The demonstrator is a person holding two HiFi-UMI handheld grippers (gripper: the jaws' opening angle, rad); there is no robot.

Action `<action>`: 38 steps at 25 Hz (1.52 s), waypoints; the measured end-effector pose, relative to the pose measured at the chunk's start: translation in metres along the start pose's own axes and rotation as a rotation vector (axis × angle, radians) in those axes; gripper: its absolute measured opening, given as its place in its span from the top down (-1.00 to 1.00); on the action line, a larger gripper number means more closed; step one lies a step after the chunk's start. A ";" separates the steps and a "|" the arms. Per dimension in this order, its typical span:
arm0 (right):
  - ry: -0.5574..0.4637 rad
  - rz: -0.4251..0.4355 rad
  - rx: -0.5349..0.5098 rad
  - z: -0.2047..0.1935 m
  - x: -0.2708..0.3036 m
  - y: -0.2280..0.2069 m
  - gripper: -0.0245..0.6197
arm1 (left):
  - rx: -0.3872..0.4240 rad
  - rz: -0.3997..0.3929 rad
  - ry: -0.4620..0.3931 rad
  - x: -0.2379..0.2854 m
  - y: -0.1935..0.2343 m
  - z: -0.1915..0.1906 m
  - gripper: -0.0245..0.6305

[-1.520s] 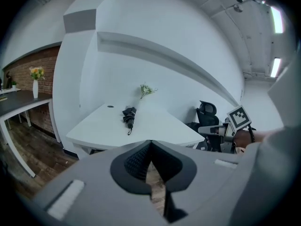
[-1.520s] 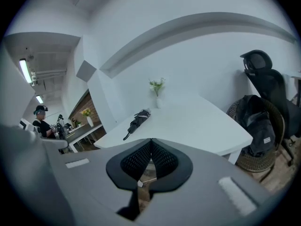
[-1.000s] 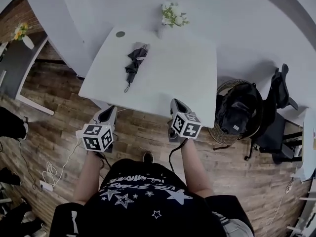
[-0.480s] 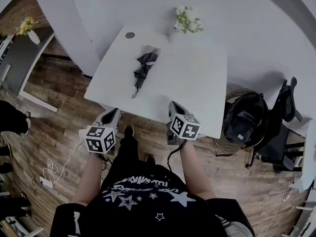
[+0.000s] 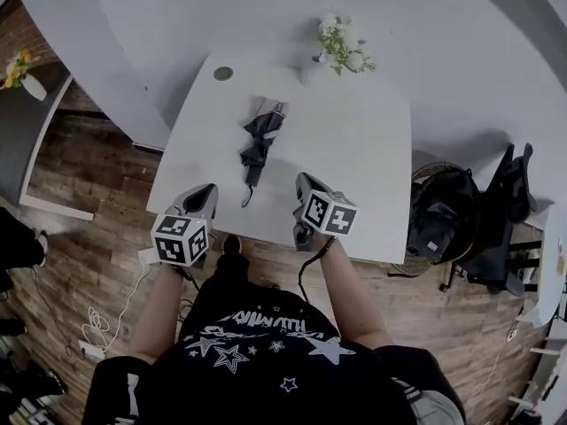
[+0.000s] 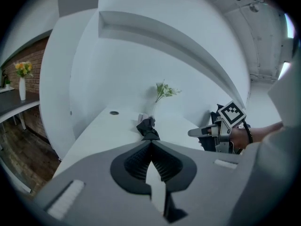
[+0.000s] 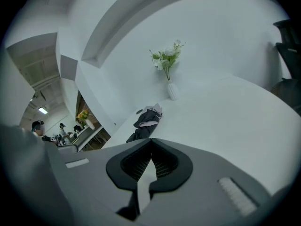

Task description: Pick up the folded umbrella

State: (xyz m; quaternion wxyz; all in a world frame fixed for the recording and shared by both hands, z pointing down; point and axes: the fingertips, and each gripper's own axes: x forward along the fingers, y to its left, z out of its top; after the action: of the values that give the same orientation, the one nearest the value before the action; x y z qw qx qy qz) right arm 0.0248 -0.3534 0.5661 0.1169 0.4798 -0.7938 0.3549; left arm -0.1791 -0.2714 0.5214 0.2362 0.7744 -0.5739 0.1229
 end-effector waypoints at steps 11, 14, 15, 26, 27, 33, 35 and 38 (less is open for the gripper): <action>0.129 -0.020 0.101 0.009 0.095 0.028 0.65 | -0.025 -0.083 0.066 0.066 0.064 0.027 0.93; 0.170 -0.025 0.131 0.007 0.113 0.034 0.46 | -0.031 -0.103 0.078 0.078 0.076 0.031 0.93; 0.182 -0.029 0.139 0.006 0.119 0.036 0.39 | -0.032 -0.110 0.082 0.082 0.080 0.032 0.93; 0.294 -0.174 0.141 -0.009 0.164 0.039 -0.01 | -0.033 -0.184 0.122 0.110 0.108 0.037 0.93; 0.305 -0.196 0.126 -0.010 0.165 0.039 -0.01 | -0.033 -0.190 0.127 0.112 0.110 0.036 0.93; 0.303 -0.294 0.058 -0.012 0.167 0.040 -0.04 | -0.037 -0.212 0.142 0.120 0.118 0.032 0.93; 0.300 -0.314 0.045 -0.012 0.168 0.040 -0.04 | -0.043 -0.217 0.138 0.122 0.118 0.033 0.93; 0.305 -0.307 0.033 -0.012 0.171 0.042 0.04 | -0.049 -0.226 0.136 0.124 0.118 0.032 0.93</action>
State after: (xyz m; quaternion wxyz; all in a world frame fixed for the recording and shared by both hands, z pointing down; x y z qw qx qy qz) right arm -0.0999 -0.4491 0.6463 0.2802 0.5376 -0.6787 0.4145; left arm -0.2546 -0.4174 0.5775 0.3056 0.8181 -0.4684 0.1339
